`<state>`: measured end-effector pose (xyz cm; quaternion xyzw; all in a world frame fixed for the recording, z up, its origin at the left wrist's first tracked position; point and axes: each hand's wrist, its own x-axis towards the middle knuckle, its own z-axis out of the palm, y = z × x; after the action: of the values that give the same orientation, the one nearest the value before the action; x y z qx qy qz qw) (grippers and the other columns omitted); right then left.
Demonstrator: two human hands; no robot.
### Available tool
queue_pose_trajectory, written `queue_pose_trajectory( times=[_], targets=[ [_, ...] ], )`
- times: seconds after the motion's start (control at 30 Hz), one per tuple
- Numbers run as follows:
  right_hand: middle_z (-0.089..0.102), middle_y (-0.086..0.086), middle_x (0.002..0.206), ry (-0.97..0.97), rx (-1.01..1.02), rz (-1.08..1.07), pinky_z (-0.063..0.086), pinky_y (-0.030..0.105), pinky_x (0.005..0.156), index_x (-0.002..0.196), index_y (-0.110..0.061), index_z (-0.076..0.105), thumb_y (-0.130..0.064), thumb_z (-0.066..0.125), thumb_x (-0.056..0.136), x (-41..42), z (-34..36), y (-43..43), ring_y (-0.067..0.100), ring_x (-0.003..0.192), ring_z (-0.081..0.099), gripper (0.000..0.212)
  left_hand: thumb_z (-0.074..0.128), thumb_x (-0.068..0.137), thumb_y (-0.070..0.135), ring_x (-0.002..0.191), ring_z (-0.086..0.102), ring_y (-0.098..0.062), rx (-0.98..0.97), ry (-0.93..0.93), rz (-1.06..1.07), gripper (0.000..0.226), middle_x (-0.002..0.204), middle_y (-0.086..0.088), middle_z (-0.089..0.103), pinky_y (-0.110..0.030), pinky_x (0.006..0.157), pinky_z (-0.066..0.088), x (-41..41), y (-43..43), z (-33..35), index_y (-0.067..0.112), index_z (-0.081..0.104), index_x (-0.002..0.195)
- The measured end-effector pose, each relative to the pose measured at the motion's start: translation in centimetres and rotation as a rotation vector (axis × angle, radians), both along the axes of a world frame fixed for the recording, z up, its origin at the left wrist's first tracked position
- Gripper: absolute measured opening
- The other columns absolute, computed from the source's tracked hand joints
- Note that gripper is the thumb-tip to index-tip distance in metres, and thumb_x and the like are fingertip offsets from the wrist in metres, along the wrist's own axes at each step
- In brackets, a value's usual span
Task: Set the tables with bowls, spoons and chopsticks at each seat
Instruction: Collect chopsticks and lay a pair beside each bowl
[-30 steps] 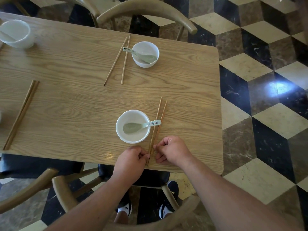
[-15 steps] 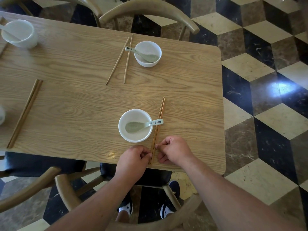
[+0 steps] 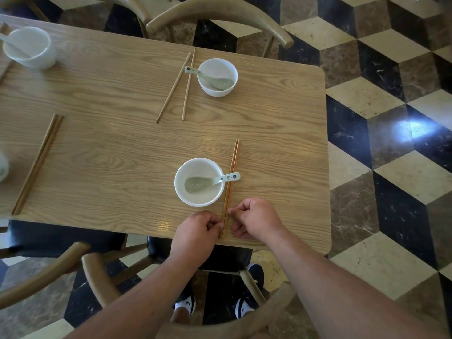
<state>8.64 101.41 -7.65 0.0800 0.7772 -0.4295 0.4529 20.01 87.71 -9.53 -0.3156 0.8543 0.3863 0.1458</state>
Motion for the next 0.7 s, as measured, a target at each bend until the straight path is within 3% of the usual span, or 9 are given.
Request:
queue_pose_trajectory(
  times=[0.23,0.37,0.43,0.5,0.6,0.7],
  targets=[
    [0.076,0.013,0.067,-0.022,-0.029,0.004,0.061,0.032,0.052,0.09,-0.005,0.07,-0.022,0.076,0.098,-0.1,0.0,0.1,0.023,0.055,0.074,0.02,0.075,0.094,0.044,0.078,0.063,-0.002,0.003,-0.009,-0.014,0.01,0.086,0.014,0.07,-0.02,0.063,0.043,-0.1,0.0,0.4,0.034,0.075,0.094],
    [0.077,0.019,0.074,-0.11,-0.1,0.004,0.061,0.036,0.057,0.093,-0.004,0.069,-0.03,0.069,0.102,-0.9,0.4,0.6,0.031,0.061,0.074,0.027,0.081,0.089,0.051,0.072,0.068,-0.001,0.229,-0.019,0.12,0.022,0.079,0.01,0.075,-0.022,0.065,0.05,0.2,-0.5,1.5,0.031,0.075,0.087],
    [0.072,0.02,0.073,-0.129,-0.157,-0.085,0.056,0.034,0.054,0.094,-0.004,0.068,-0.032,0.059,0.106,-1.2,0.6,1.1,0.03,0.054,0.068,0.032,0.079,0.091,0.052,0.067,0.07,-0.009,0.321,0.011,0.279,0.029,0.072,0.004,0.074,-0.028,0.062,0.054,0.8,-1.2,2.8,0.025,0.073,0.081],
    [0.068,0.015,0.075,-0.014,-0.157,-0.196,0.051,0.033,0.049,0.094,-0.008,0.065,-0.038,0.057,0.106,-1.6,1.0,1.1,0.023,0.049,0.061,0.033,0.075,0.094,0.053,0.068,0.072,-0.025,0.239,0.076,0.416,0.036,0.069,-0.004,0.072,-0.045,0.066,0.059,1.5,-2.7,4.0,0.022,0.068,0.077],
    [0.071,0.01,0.1,0.175,-0.176,-0.242,0.057,0.037,0.052,0.11,-0.018,0.065,-0.042,0.062,0.103,-3.1,2.4,-0.6,0.02,0.059,0.064,0.025,0.07,0.087,0.066,0.077,0.074,-0.024,0.127,0.162,0.567,0.037,0.085,0.005,0.073,-0.054,0.075,0.064,1.1,-6.0,4.9,0.031,0.063,0.093],
    [0.068,0.006,0.116,0.116,-0.218,-0.137,0.063,0.042,0.06,0.13,-0.022,0.064,-0.037,0.065,0.102,-4.5,3.7,-2.9,0.022,0.071,0.069,0.031,0.072,0.093,0.053,0.086,0.077,-0.025,0.295,0.175,0.574,0.039,0.11,0.009,0.07,-0.053,0.082,0.066,-1.4,-8.3,5.6,0.037,0.058,0.126]
  ],
)
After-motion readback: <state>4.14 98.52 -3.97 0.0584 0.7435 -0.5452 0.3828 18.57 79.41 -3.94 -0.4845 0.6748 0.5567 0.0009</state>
